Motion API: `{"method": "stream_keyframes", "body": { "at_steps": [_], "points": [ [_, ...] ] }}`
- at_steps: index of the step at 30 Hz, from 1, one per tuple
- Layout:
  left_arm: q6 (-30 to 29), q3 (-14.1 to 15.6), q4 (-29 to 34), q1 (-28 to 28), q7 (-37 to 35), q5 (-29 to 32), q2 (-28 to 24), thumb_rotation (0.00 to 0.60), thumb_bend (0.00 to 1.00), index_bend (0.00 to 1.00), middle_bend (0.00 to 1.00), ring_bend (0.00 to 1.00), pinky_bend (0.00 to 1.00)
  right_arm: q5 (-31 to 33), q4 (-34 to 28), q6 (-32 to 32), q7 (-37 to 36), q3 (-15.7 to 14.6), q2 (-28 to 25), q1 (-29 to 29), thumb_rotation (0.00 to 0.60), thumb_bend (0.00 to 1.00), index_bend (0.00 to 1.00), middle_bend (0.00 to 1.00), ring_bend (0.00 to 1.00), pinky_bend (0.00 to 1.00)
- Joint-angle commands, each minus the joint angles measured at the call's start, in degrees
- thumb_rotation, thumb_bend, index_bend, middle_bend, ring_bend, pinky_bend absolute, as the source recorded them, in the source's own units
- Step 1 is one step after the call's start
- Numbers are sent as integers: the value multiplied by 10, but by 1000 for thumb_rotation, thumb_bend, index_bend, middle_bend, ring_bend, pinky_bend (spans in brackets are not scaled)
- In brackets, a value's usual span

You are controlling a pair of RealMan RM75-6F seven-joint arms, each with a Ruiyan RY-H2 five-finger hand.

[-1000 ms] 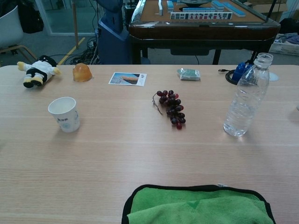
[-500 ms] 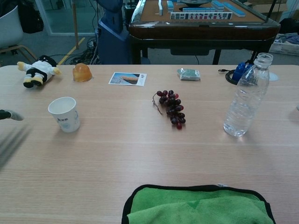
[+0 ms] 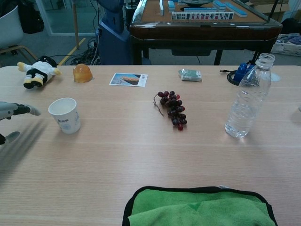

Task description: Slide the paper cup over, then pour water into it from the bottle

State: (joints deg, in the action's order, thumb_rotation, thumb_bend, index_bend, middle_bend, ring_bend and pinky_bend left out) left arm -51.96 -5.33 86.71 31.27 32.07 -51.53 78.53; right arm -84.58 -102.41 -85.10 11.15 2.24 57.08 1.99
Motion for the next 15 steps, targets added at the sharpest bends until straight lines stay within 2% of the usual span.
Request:
{"method": "stream_keyframes", "body": {
  "at_steps": [1, 15],
  "points": [
    [3, 0, -6, 10, 6, 7, 8, 600, 514, 0, 0, 0, 158, -1, -1, -1, -1, 0, -1, -1, 600, 108, 407, 382, 331, 461],
    [0, 5, -11, 41, 10, 14, 36, 600, 514, 0, 0, 0, 158, -6, -4, -5, -7, 0, -5, -3, 600, 108, 407, 383, 331, 461]
  ]
}}
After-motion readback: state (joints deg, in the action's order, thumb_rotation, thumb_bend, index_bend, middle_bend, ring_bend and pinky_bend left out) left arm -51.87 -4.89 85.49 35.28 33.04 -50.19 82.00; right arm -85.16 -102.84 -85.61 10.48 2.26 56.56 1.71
